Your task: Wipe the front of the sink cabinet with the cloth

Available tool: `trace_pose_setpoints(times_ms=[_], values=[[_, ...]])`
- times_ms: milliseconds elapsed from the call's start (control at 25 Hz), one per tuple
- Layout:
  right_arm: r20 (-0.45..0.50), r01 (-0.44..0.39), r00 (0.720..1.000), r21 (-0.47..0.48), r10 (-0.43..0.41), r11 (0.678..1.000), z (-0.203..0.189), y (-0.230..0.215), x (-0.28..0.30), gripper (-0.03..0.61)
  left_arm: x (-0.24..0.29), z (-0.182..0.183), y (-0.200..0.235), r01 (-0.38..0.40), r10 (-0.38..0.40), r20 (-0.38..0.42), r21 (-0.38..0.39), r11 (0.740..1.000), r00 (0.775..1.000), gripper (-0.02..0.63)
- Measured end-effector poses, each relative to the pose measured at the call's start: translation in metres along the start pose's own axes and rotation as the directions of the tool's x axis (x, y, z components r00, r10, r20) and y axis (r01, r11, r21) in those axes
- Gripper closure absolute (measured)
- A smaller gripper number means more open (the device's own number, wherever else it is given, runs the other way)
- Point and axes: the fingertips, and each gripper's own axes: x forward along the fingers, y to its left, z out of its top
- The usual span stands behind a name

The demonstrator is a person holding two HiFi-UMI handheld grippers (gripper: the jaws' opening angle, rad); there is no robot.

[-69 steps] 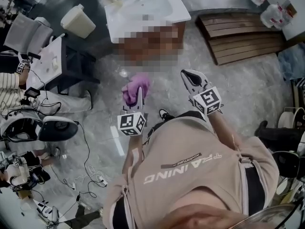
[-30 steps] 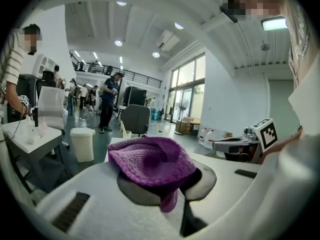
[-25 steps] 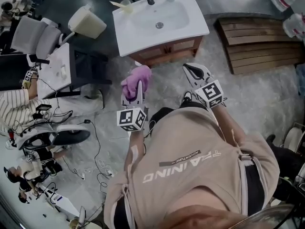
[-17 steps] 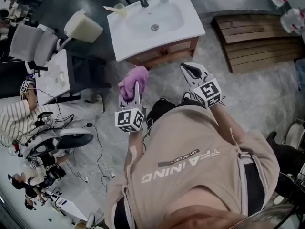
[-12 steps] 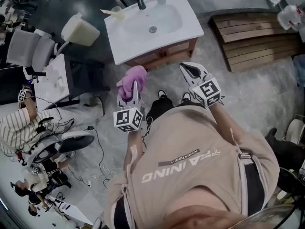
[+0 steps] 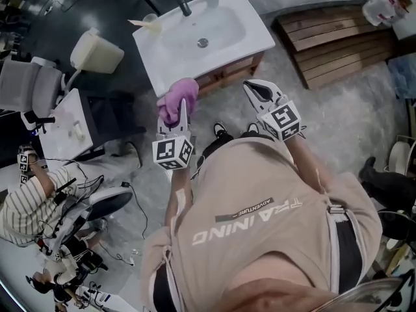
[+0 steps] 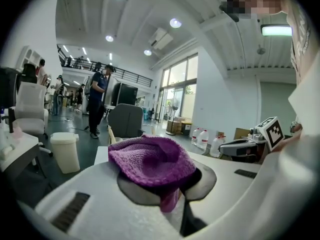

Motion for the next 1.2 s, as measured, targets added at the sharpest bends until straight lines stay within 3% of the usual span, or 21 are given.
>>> trace_pose_setpoints(times_ms=[280,520,840,960,1120,1200], values=[[-0.004,0.036,0.999,-0.011,-0.036,0.999,0.012,0.018,0.034,0.566,0.005,-0.014,0.049,0.034,-0.034,-0.048,-0.005,0.999,0.998,0.565],[-0.029,0.068,0.997,0.017,-0.067,0.998,-0.003,0.043,0.050,0.566,0.007,-0.030,0.079,0.063,-0.063,-0.062,-0.009,0.998,0.996,0.565],[-0.059,0.015,0.998,0.035,-0.013,0.999,-0.013,0.064,0.071,0.566,-0.007,-0.046,0.117,0.007,-0.013,-0.129,-0.047,0.999,0.992,0.565],[-0.053,-0.024,0.998,0.036,0.026,0.999,-0.011,0.068,0.083,0.566,-0.008,-0.071,0.134,-0.025,0.003,-0.192,-0.111,0.993,0.981,0.565],[-0.077,-0.079,0.994,0.004,0.079,0.997,-0.024,0.071,0.090,0.566,-0.006,-0.121,0.152,-0.071,-0.006,-0.258,-0.289,0.955,0.966,0.565],[-0.106,-0.106,0.989,-0.021,0.104,0.994,-0.036,0.073,0.094,0.566,-0.005,-0.149,0.160,-0.095,-0.005,-0.303,-0.314,0.945,0.953,0.565]])
